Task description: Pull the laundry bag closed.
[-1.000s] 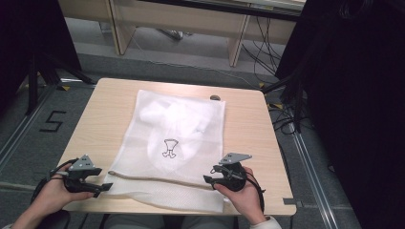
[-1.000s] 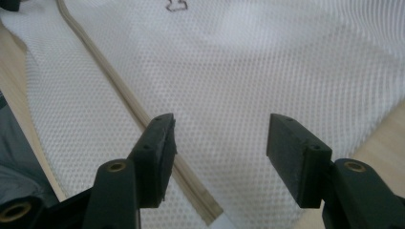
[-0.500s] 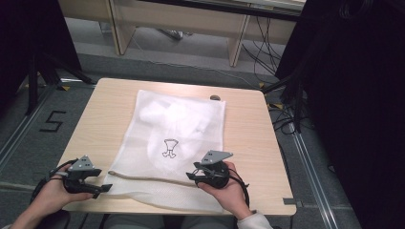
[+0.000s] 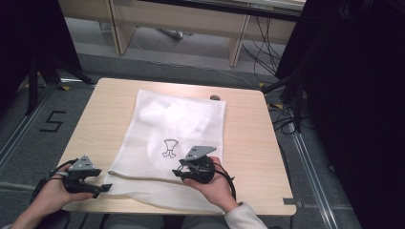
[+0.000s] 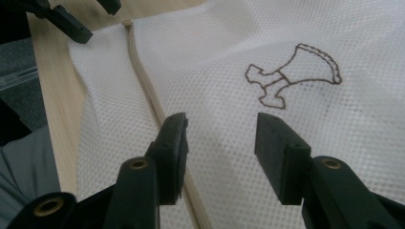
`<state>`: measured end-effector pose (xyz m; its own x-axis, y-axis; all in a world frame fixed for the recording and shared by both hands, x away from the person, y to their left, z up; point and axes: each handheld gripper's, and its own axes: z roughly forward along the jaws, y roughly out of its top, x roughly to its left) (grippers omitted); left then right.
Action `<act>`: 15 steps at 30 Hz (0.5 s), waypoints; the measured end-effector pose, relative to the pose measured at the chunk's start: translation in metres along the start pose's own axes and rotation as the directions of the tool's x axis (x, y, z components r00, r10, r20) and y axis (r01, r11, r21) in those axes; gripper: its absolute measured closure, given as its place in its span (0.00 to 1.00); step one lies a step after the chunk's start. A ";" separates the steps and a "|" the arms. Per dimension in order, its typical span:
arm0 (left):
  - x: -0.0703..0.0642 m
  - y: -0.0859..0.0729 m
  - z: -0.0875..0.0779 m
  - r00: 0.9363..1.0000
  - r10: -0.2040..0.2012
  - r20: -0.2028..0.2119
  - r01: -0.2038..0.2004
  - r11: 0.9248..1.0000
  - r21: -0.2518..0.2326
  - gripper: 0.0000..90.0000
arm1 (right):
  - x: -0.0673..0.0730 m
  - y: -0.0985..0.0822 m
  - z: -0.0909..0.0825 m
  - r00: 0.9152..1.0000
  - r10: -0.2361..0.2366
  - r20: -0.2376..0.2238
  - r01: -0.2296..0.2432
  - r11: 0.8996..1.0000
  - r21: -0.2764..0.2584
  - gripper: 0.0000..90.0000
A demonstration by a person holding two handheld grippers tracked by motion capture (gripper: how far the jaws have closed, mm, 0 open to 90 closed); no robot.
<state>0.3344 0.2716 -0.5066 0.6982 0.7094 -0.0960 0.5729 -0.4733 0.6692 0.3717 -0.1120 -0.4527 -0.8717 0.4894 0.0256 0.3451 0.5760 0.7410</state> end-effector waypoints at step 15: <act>0.000 0.000 0.000 1.000 -0.001 0.010 0.001 1.000 -0.007 0.29 | 0.022 0.033 0.039 0.996 -0.063 -0.061 0.064 0.998 0.017 0.72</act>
<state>0.3343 0.2711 -0.5068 0.7019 0.7046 -0.1044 0.5708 -0.4688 0.6741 0.3776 -0.0569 -0.4542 -0.9114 0.4111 0.0202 0.2944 0.6168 0.7300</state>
